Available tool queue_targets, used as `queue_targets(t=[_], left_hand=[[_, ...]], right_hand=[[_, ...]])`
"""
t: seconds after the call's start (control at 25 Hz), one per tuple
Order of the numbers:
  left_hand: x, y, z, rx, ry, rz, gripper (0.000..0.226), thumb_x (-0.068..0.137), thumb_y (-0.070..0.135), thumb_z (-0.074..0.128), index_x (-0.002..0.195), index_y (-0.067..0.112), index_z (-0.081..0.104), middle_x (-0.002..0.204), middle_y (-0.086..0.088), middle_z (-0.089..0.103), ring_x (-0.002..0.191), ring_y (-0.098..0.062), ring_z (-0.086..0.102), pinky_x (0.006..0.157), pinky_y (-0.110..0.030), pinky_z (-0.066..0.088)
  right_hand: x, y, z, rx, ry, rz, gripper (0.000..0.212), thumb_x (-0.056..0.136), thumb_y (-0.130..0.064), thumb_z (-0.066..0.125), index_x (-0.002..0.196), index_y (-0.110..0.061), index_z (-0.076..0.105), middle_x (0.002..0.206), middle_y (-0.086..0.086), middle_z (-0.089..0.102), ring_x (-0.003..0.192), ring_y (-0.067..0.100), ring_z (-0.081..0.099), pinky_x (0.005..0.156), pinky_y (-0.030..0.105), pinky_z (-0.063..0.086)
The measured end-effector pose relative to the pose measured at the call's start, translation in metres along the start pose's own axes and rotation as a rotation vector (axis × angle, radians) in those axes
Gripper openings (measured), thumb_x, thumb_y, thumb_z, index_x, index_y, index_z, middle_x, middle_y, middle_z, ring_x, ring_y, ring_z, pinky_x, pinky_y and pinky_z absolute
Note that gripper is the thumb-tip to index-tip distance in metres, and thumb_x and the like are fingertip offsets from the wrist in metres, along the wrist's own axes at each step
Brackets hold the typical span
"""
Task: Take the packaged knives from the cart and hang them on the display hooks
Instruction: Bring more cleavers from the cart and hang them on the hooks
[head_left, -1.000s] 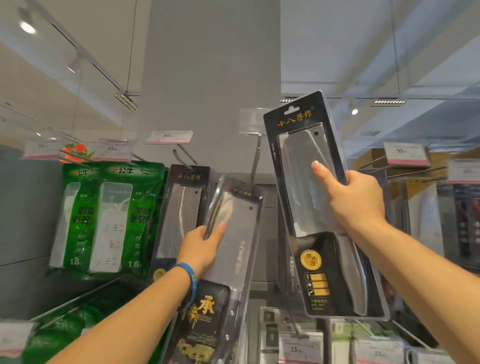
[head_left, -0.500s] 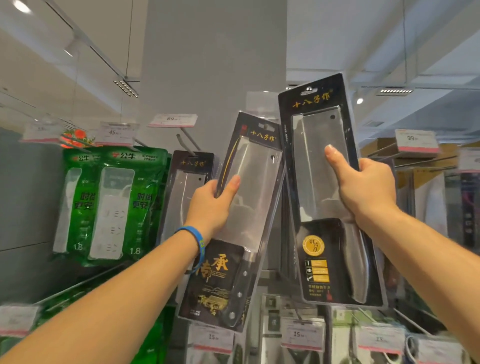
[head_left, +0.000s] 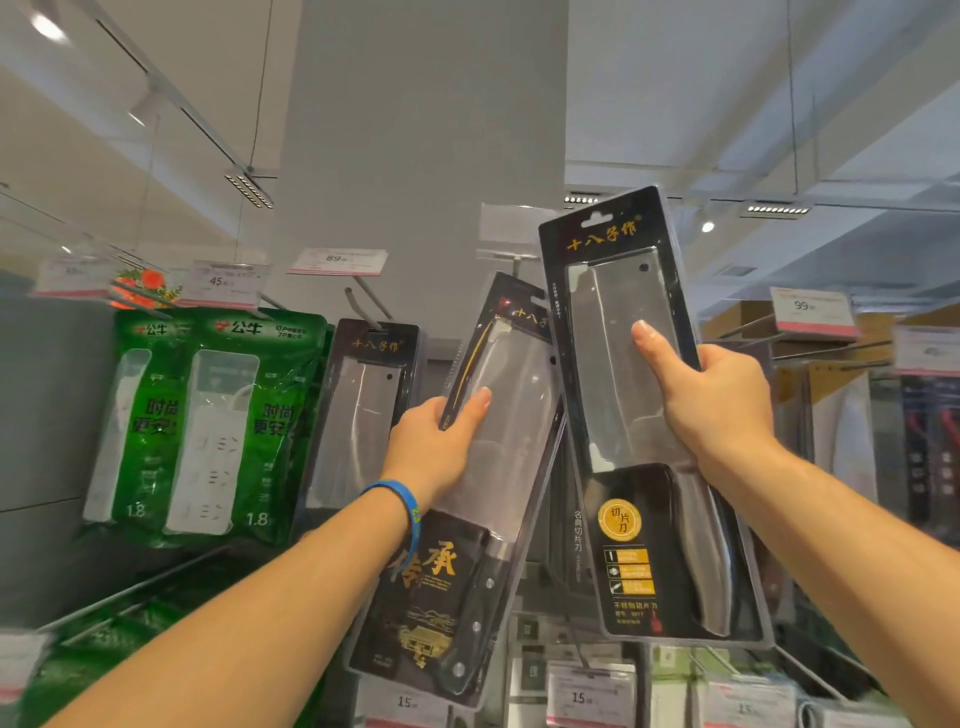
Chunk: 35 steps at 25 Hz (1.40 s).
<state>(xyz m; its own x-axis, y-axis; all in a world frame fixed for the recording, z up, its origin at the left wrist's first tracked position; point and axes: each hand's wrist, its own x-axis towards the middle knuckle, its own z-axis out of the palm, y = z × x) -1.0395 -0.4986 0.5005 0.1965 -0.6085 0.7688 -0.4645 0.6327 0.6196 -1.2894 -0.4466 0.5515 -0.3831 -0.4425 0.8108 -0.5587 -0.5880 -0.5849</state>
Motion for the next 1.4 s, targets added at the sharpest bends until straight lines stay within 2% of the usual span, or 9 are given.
queue_targets(t=[0.2,0.44,0.56,0.72,0.84,0.96,1.2,1.32,1.4], left_hand=[[0.014,0.002,-0.012,-0.092,-0.073,-0.148,0.101,0.072,0.087,0.05,0.133,0.007,0.056,0.133,-0.012,0.061,0.121,-0.031,0.059,0.103,-0.051,0.048],[0.005,-0.013,-0.025,-0.136,-0.004,-0.235,0.072,0.075,0.083,0.052,0.09,0.015,0.069,0.084,-0.002,0.072,0.083,-0.02,0.069,0.066,-0.032,0.051],[0.002,-0.006,-0.018,-0.114,-0.043,-0.195,0.074,0.072,0.084,0.054,0.086,0.013,0.07,0.077,0.0,0.073,0.073,-0.016,0.071,0.061,-0.028,0.053],[0.012,0.013,-0.017,-0.088,-0.071,-0.177,0.069,0.073,0.082,0.055,0.089,0.017,0.071,0.086,0.002,0.074,0.077,-0.014,0.071,0.065,-0.031,0.056],[0.018,0.011,-0.024,-0.102,-0.062,-0.228,0.064,0.079,0.076,0.057,0.104,0.018,0.071,0.103,0.002,0.072,0.095,-0.018,0.069,0.086,-0.037,0.056],[0.007,0.003,-0.016,-0.02,-0.029,-0.189,0.053,0.082,0.073,0.056,0.094,0.023,0.069,0.1,0.008,0.068,0.094,-0.019,0.066,0.085,-0.033,0.053],[0.01,-0.001,-0.011,-0.041,-0.084,-0.269,0.085,0.081,0.076,0.054,0.131,0.007,0.058,0.141,-0.009,0.056,0.121,-0.03,0.058,0.106,-0.039,0.044],[0.014,-0.007,-0.011,-0.013,-0.101,-0.259,0.069,0.082,0.076,0.053,0.112,0.015,0.064,0.136,-0.008,0.058,0.106,-0.021,0.062,0.093,-0.033,0.048],[0.015,-0.01,-0.005,-0.059,-0.144,-0.294,0.081,0.081,0.078,0.051,0.123,0.01,0.061,0.137,-0.01,0.058,0.114,-0.025,0.061,0.102,-0.042,0.048]], right_hand=[[0.005,0.008,0.001,0.015,-0.027,0.052,0.056,0.082,-0.079,0.056,0.086,-0.025,0.046,0.086,-0.003,0.045,0.091,0.02,0.043,0.074,0.037,0.038],[-0.003,0.005,0.005,0.026,0.02,-0.04,0.061,0.086,-0.072,0.061,0.061,-0.022,0.036,0.061,-0.005,0.038,0.057,0.012,0.038,0.051,0.03,0.027],[-0.001,0.001,0.007,0.046,-0.001,-0.032,0.067,0.084,-0.076,0.06,0.067,-0.011,0.055,0.065,0.005,0.055,0.062,0.021,0.053,0.055,0.038,0.042],[0.006,0.0,0.004,0.079,0.025,0.028,0.099,0.075,-0.086,0.059,0.095,0.01,0.065,0.095,0.03,0.068,0.089,0.049,0.064,0.08,0.061,0.056],[0.005,0.003,-0.001,0.061,0.02,0.025,0.098,0.074,-0.087,0.059,0.091,0.009,0.064,0.091,0.027,0.068,0.088,0.048,0.064,0.081,0.06,0.054],[-0.001,0.007,-0.002,0.068,0.006,0.047,0.097,0.073,-0.089,0.058,0.097,0.005,0.068,0.098,0.024,0.071,0.094,0.045,0.067,0.086,0.059,0.055],[-0.011,0.015,-0.006,0.009,-0.003,0.061,0.066,0.079,-0.084,0.058,0.067,-0.019,0.046,0.074,0.005,0.053,0.076,0.027,0.05,0.07,0.039,0.038],[-0.013,0.019,-0.011,0.0,0.013,0.049,0.083,0.079,-0.083,0.058,0.073,0.0,0.058,0.073,0.02,0.06,0.069,0.039,0.056,0.061,0.045,0.044],[-0.015,0.018,-0.016,0.0,0.01,0.034,0.083,0.079,-0.082,0.058,0.071,0.0,0.056,0.07,0.02,0.059,0.065,0.036,0.056,0.06,0.045,0.045]])
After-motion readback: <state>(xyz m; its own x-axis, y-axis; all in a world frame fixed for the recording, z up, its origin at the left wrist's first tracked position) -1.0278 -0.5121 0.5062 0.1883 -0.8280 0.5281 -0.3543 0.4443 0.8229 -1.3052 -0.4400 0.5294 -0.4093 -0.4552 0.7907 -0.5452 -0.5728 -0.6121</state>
